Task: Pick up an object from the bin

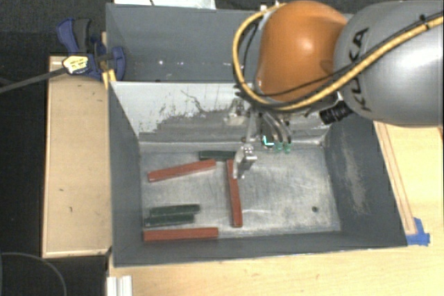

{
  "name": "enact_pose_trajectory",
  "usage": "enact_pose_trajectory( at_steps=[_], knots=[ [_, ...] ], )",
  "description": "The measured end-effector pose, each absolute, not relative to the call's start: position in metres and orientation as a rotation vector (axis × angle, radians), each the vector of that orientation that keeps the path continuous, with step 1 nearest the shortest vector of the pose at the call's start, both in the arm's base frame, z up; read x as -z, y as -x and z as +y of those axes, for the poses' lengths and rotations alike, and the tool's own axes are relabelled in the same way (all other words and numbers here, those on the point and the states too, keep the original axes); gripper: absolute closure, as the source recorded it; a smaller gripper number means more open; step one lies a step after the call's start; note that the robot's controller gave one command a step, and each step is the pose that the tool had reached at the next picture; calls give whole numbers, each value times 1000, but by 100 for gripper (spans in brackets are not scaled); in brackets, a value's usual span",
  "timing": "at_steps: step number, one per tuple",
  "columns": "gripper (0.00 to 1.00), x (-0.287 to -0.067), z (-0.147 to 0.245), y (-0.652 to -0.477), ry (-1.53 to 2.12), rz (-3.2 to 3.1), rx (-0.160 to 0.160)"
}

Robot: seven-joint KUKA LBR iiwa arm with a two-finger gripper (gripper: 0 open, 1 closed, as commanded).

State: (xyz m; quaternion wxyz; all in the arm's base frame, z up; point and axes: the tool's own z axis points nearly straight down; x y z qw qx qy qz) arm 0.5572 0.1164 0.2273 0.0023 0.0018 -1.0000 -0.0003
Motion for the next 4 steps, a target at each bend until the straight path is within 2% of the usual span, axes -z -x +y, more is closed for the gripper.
enact_pose_trajectory(
  at_steps=[1,2,3,4],
  knots=[
    [0,-231,116,-559,-2,-3145,2],
    [0,-178,117,-568,-33,-3151,3],
    [100,-80,150,-573,243,-3156,15],
    [100,-80,150,-572,244,-3156,15]
  ],
)
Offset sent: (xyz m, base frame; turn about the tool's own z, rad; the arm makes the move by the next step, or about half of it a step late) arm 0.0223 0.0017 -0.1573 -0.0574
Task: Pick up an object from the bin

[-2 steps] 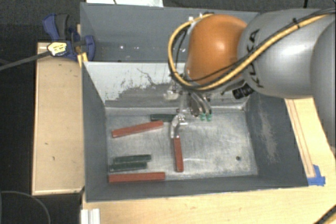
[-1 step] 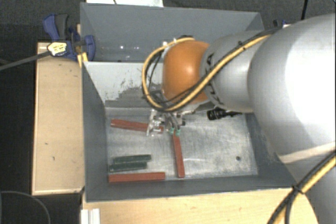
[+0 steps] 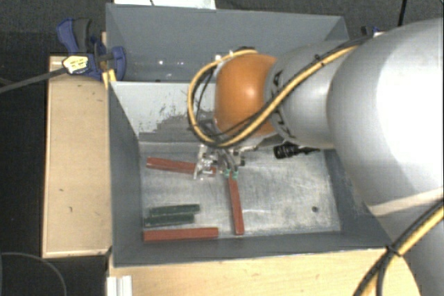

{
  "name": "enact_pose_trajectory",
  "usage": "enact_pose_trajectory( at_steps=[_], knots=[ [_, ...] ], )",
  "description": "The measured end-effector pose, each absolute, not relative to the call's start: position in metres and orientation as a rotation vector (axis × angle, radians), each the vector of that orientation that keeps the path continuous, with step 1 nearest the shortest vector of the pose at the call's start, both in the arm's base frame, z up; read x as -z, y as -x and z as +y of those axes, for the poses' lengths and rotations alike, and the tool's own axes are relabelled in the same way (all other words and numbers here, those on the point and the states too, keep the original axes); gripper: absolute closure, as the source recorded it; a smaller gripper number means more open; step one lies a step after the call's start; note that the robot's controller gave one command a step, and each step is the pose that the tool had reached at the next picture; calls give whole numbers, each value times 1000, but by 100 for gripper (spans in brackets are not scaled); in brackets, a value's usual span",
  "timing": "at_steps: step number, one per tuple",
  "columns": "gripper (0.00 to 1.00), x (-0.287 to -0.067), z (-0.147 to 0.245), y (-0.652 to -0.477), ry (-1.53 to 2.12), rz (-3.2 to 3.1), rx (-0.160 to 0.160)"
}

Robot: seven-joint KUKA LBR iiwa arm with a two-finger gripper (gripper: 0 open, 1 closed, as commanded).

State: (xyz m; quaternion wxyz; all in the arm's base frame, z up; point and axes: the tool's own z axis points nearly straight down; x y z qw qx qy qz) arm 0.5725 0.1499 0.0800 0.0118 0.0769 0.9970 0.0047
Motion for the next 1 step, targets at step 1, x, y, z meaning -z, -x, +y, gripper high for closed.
enact_pose_trajectory(
  at_steps=[1],
  knots=[
    [100,-204,144,-556,-108,3138,-1]
  ],
)
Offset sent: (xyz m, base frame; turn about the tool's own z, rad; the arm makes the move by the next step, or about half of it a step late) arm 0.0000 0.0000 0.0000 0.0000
